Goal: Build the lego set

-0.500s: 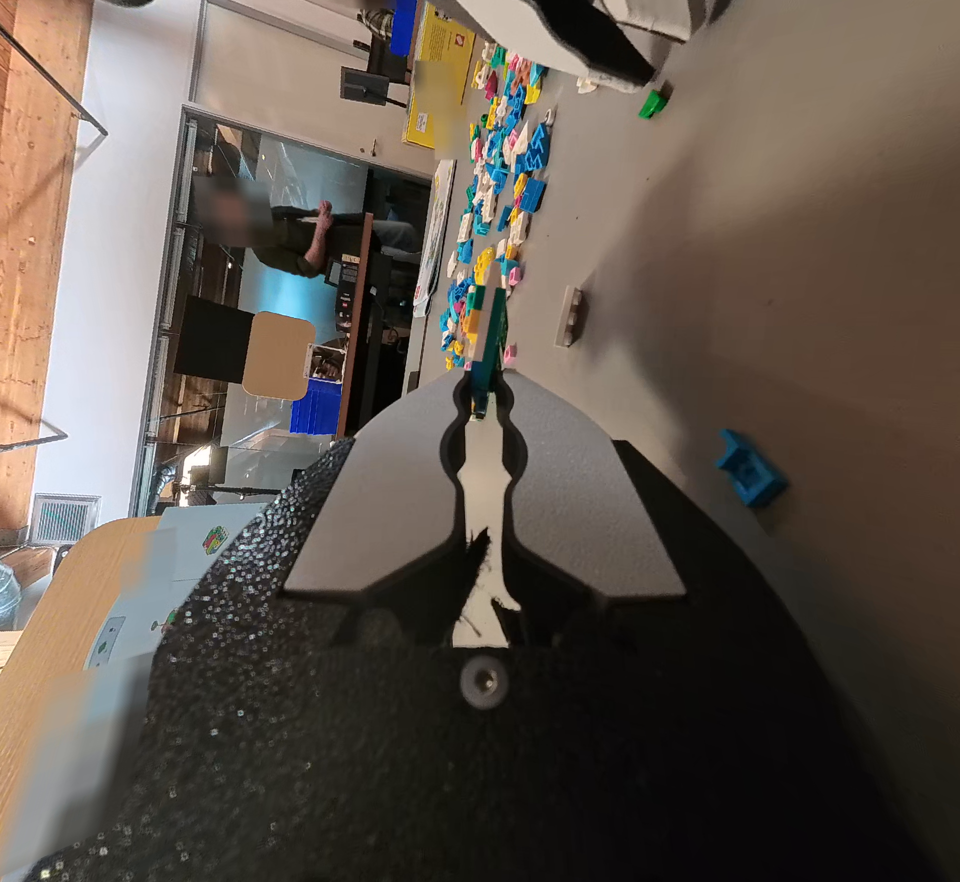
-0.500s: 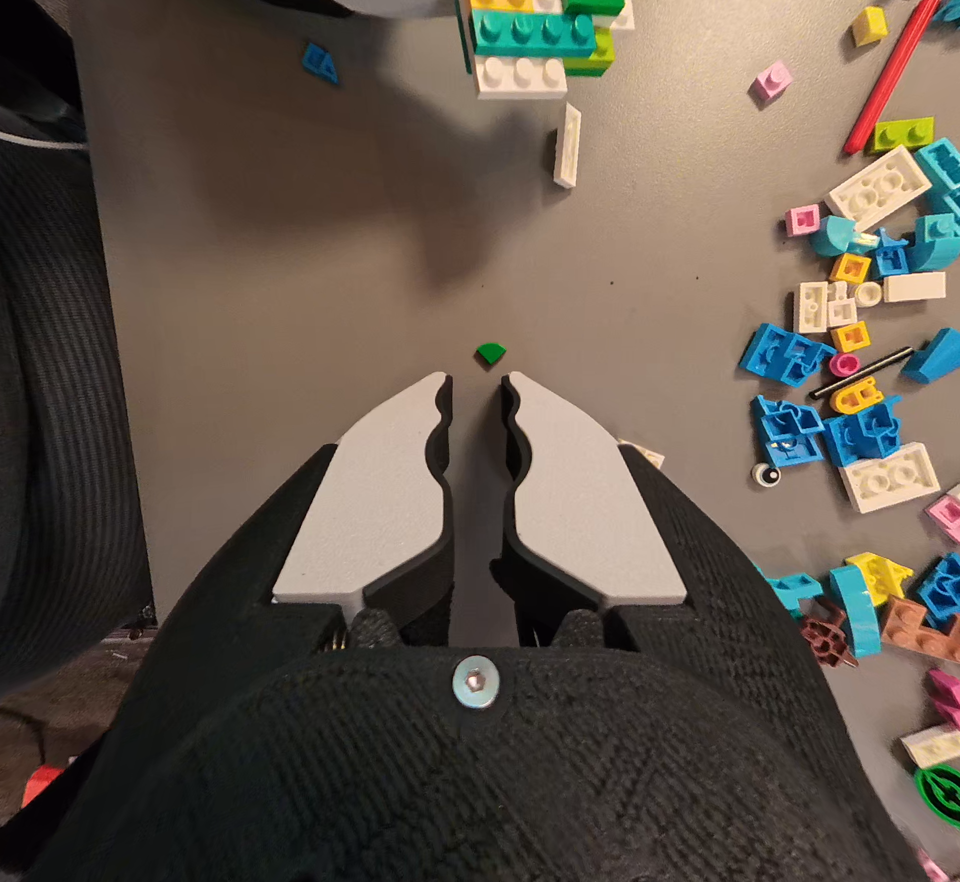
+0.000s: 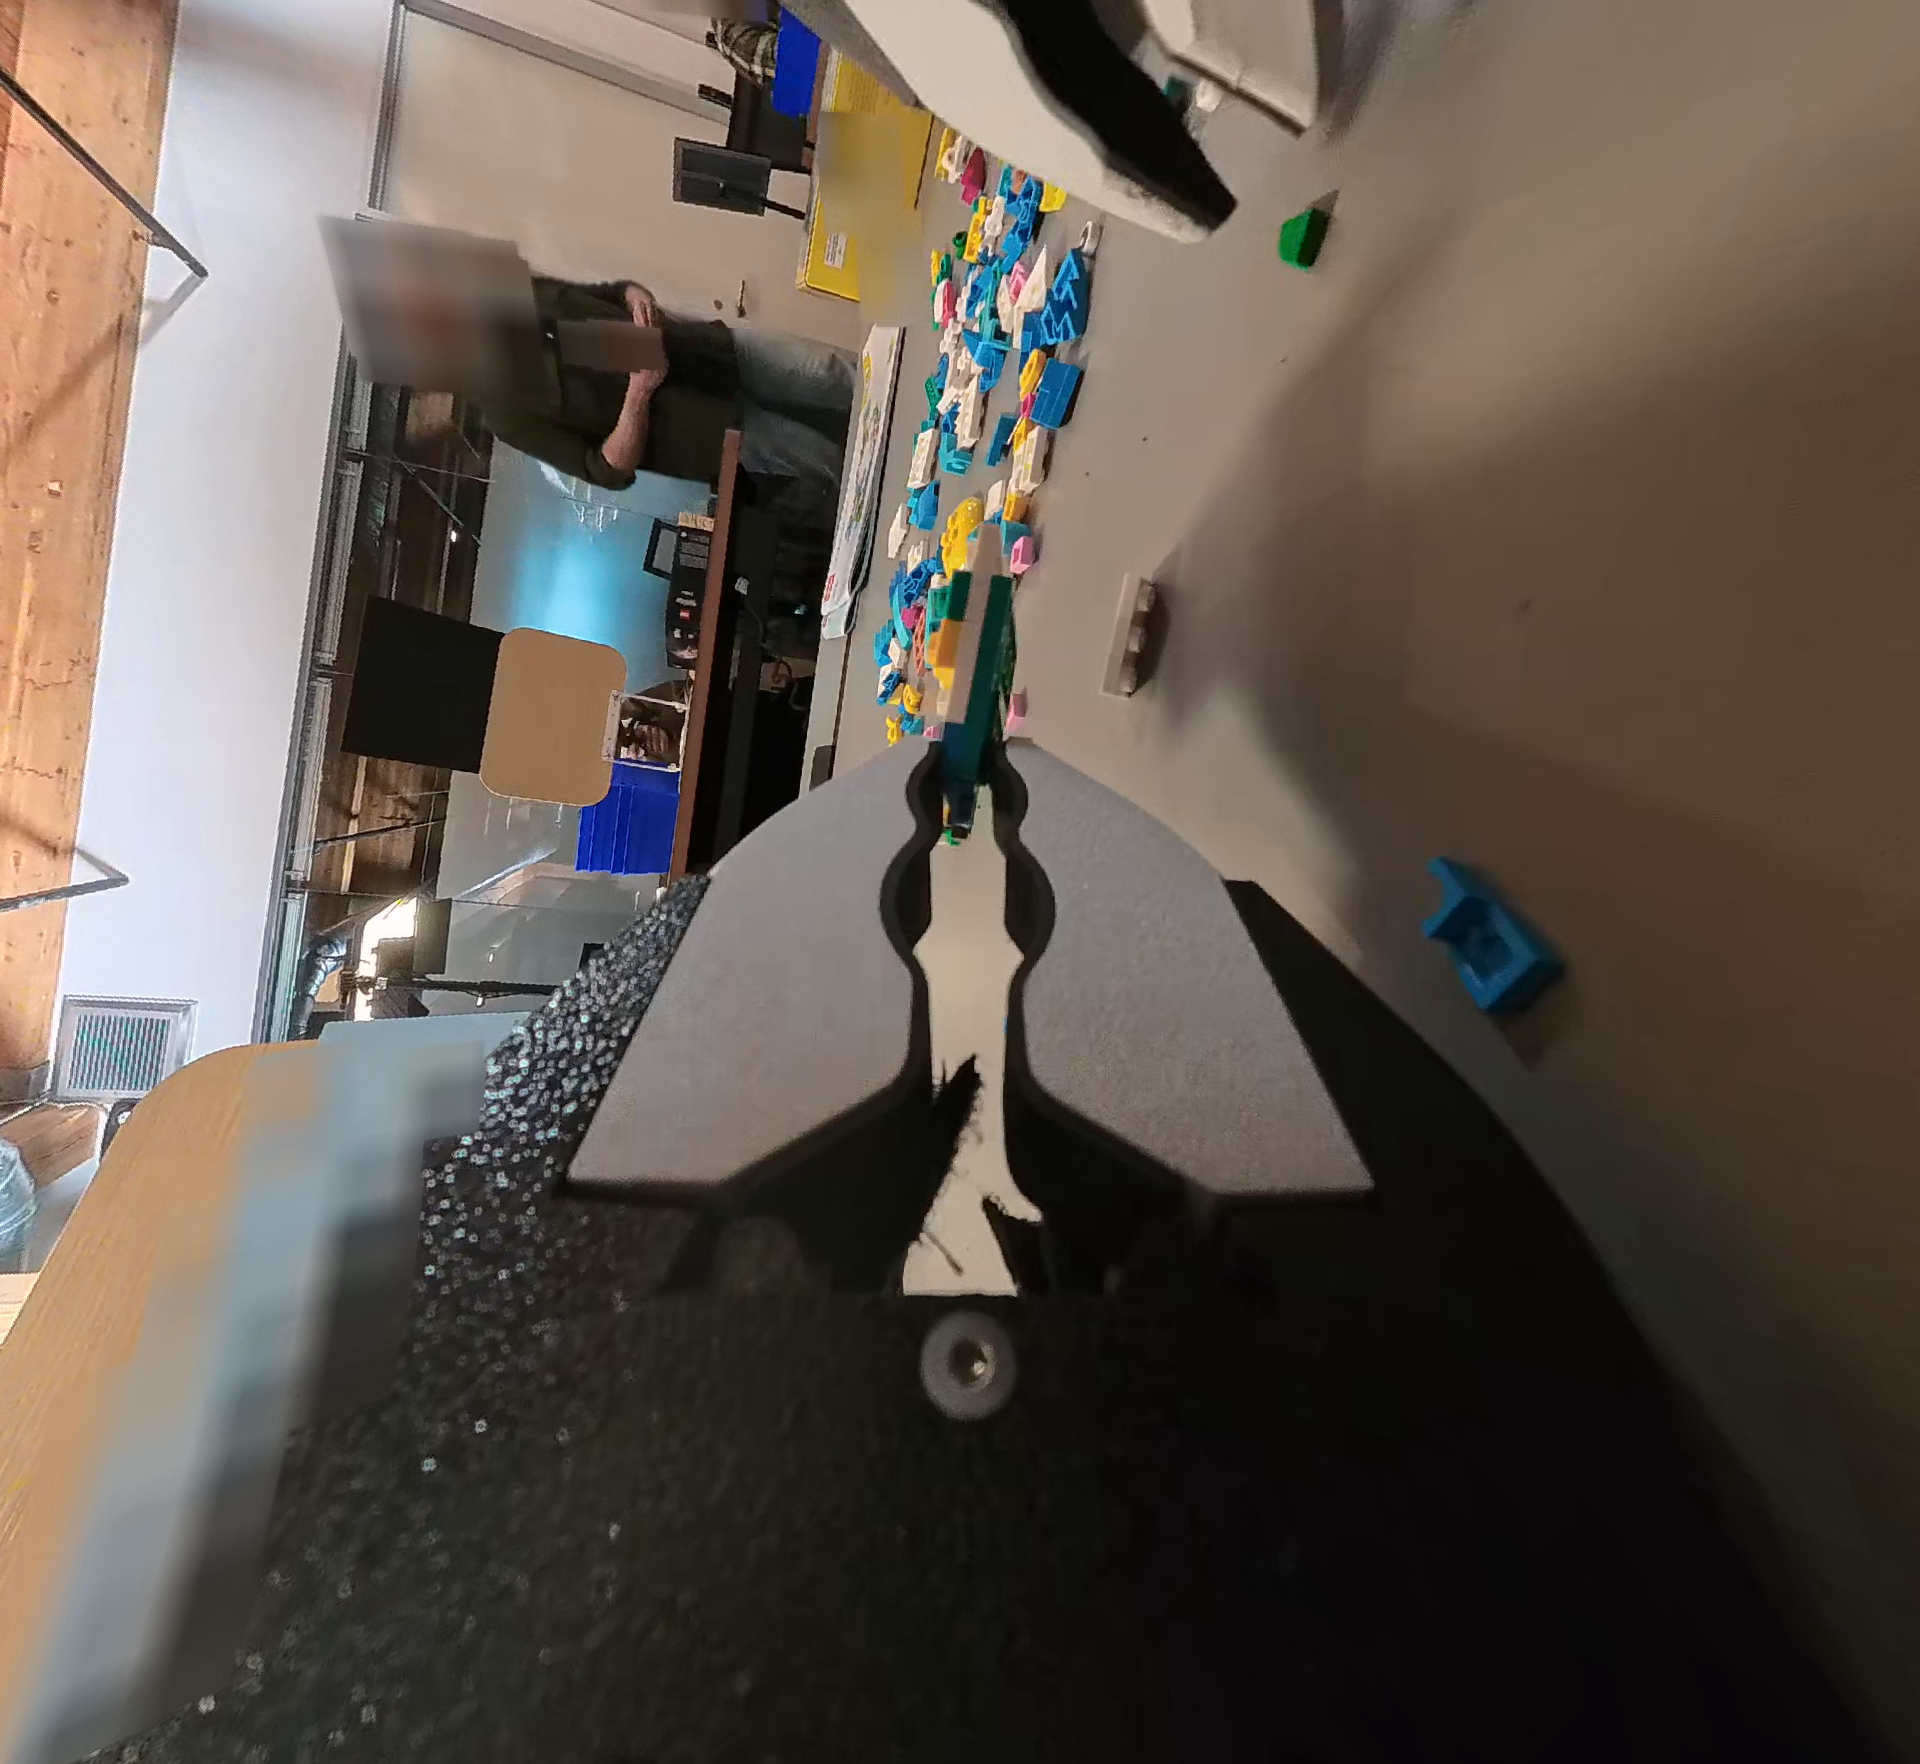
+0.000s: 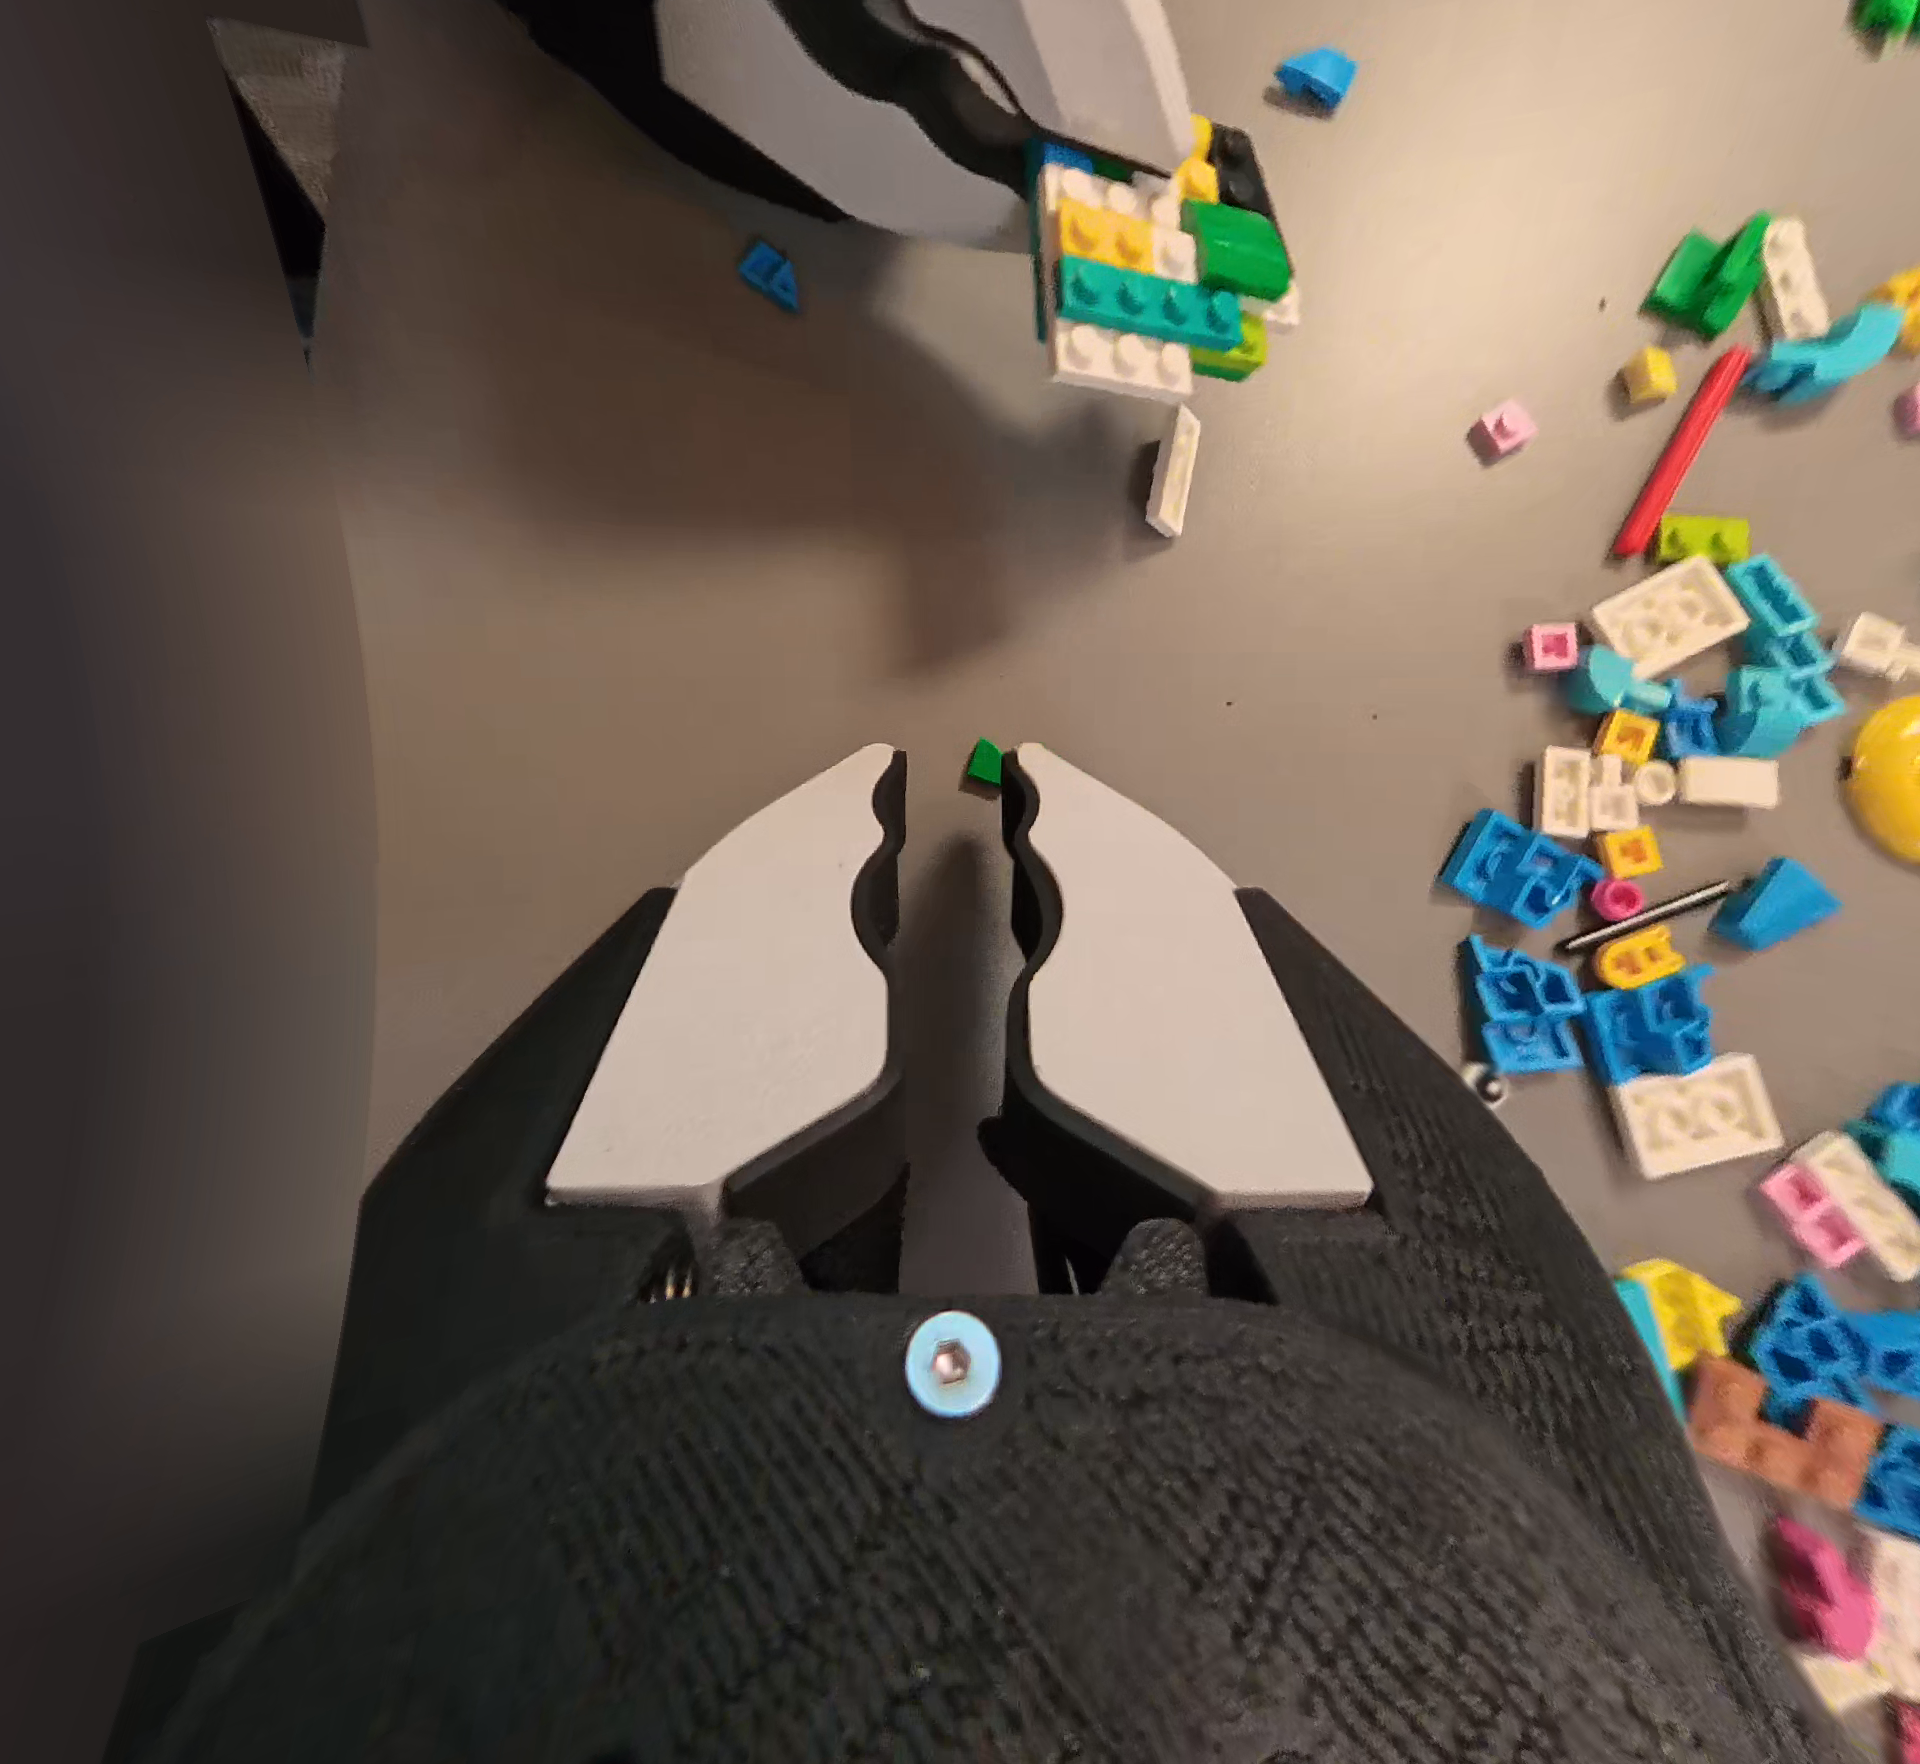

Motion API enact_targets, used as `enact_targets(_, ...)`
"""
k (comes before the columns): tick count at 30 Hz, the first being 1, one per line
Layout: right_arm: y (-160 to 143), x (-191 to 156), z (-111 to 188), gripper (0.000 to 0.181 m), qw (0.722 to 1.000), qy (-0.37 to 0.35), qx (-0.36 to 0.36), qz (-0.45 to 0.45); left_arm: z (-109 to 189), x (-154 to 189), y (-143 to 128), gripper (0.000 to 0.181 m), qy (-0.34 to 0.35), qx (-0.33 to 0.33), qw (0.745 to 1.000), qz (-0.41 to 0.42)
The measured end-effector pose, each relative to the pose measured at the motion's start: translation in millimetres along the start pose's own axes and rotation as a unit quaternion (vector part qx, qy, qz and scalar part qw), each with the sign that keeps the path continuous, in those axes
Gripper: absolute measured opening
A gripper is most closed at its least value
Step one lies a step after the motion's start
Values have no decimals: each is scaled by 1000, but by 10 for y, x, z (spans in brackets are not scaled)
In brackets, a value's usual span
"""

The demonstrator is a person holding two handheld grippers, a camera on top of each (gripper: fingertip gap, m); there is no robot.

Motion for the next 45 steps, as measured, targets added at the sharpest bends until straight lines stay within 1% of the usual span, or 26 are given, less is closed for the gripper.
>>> enact_targets(3, -15, 0, -27, 16, 999, -8, 17, 51, 2, 1, 1, 8, 0, 0, 1000, 0)
enact_targets(7, -42, 21, -62, 16, 999, 14, 9, 35, 2, 3, 1, 8, 0, 0, 1000, -2)
enact_targets(16, -77, 48, -109, 13, 999, 14, 16, 28, 1, 6, 1, 8, -3, 1, 1000, -2)
enact_targets(45, -126, 44, -95, 14, 999, 30, 32, 19, 6, 8, -3, 8, -5, -2, 1000, -4)
Point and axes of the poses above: each gripper's, where its closed fingertips meet, z back along the fingers, y out of its top, x = y × z across the jaws, the point moved 7 cm from there along z, back along the fingers, and after that the axes turned 14 degrees about -y, right-handed, at the moved point
